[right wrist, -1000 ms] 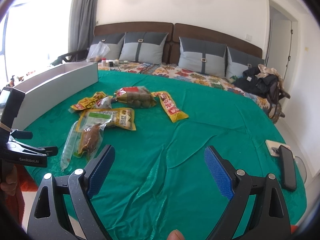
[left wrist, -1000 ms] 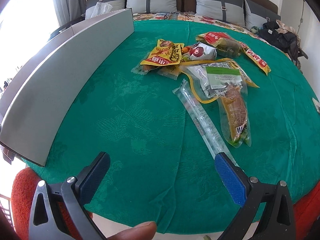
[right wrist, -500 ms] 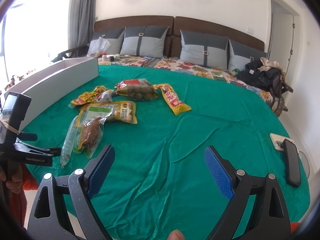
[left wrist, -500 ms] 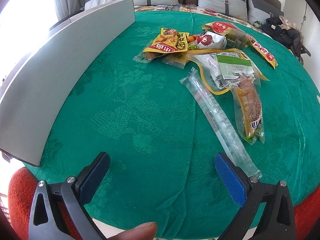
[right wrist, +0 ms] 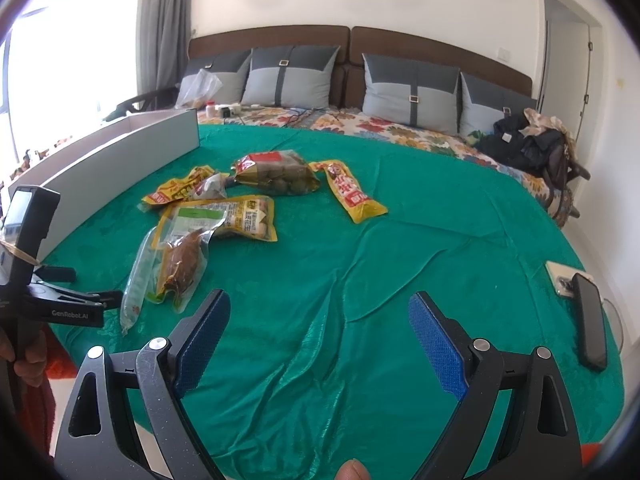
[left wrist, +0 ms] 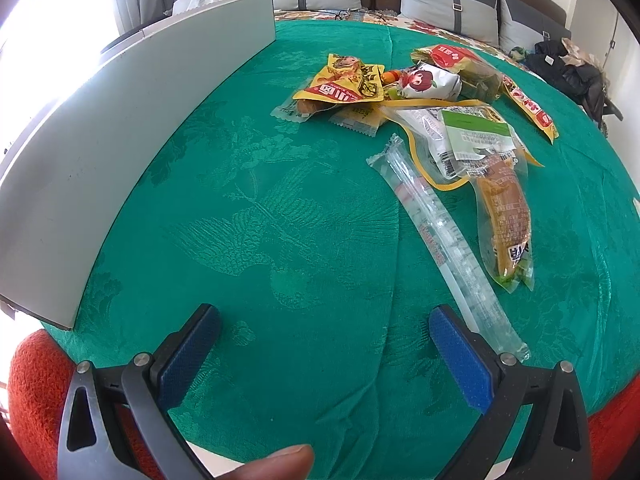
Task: Organize snacks
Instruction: 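Move the left tool toward the clear plastic tube packet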
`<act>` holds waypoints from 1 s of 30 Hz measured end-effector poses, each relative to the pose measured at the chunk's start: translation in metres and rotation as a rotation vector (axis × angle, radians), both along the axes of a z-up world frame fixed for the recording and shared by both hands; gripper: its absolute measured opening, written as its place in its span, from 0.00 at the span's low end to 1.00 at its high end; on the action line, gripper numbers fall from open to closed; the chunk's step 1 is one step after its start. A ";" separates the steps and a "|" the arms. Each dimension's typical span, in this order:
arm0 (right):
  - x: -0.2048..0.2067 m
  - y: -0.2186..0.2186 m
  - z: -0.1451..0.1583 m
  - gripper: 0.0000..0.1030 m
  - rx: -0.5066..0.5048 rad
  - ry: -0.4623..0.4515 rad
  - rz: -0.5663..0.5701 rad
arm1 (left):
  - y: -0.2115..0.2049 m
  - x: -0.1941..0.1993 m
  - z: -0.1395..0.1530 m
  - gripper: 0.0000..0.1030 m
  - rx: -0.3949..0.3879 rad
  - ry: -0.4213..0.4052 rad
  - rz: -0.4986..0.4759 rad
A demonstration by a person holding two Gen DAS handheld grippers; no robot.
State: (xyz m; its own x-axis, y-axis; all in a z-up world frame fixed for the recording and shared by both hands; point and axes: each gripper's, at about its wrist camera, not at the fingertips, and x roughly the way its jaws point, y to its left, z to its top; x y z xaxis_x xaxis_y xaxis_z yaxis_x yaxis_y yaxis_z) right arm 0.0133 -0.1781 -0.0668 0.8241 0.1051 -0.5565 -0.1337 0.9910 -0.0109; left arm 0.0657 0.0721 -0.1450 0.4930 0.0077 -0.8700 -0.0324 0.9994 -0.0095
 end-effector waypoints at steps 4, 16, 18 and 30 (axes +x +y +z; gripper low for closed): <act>0.001 0.000 -0.001 0.90 0.002 0.007 -0.001 | 0.000 0.000 0.000 1.00 0.001 -0.002 -0.005; 0.009 -0.014 -0.011 0.90 0.059 0.076 -0.040 | 0.003 0.002 0.000 1.00 -0.001 0.015 -0.035; 0.012 -0.014 -0.017 0.90 0.053 0.110 -0.047 | 0.003 0.001 0.000 1.00 -0.001 0.017 -0.045; 0.016 -0.013 -0.032 0.90 0.051 0.202 -0.047 | -0.010 0.012 0.034 0.99 -0.183 -0.004 -0.146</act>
State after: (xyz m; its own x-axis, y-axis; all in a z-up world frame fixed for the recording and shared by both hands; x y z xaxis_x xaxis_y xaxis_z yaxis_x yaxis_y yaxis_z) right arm 0.0291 -0.1916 -0.0985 0.7010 0.1011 -0.7060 -0.0815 0.9948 0.0615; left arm 0.0775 0.0622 -0.1107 0.4805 -0.2218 -0.8485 0.1126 0.9751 -0.1912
